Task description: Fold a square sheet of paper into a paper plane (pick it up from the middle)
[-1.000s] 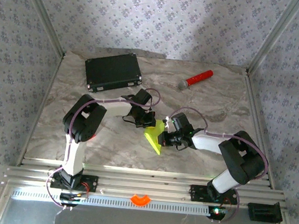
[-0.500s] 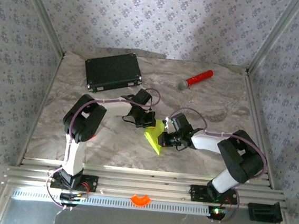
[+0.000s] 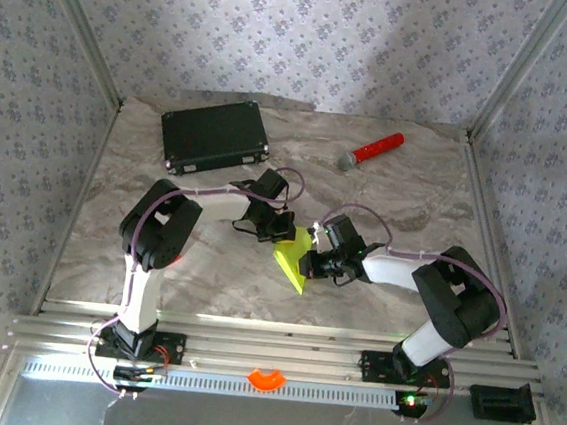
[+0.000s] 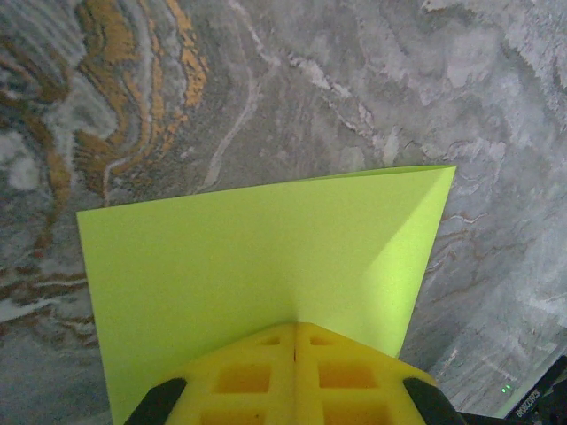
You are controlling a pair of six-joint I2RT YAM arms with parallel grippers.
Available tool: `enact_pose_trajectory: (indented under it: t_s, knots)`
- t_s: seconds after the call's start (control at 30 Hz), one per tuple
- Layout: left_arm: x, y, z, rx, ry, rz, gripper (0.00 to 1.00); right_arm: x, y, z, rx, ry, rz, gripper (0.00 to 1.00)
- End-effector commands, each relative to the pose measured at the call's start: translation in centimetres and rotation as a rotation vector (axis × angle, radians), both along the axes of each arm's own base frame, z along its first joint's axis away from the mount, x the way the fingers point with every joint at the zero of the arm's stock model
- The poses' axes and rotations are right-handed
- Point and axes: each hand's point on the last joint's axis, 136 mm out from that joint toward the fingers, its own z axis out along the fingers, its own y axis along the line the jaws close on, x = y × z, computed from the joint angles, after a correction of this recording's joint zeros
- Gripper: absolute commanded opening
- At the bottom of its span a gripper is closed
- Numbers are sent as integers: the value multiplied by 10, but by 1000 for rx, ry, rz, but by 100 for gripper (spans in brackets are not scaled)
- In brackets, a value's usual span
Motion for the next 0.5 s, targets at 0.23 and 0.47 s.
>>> enact_pose_trajectory:
  t_s: [0.23,0.47]
  knots:
    - [-3,3,-8,47,8,-8,5,-4,-5,-10,-51,13,7,0]
    - [12,-1,15,36,-55,-15,6,-6,-7,-14,-59,20,6,0]
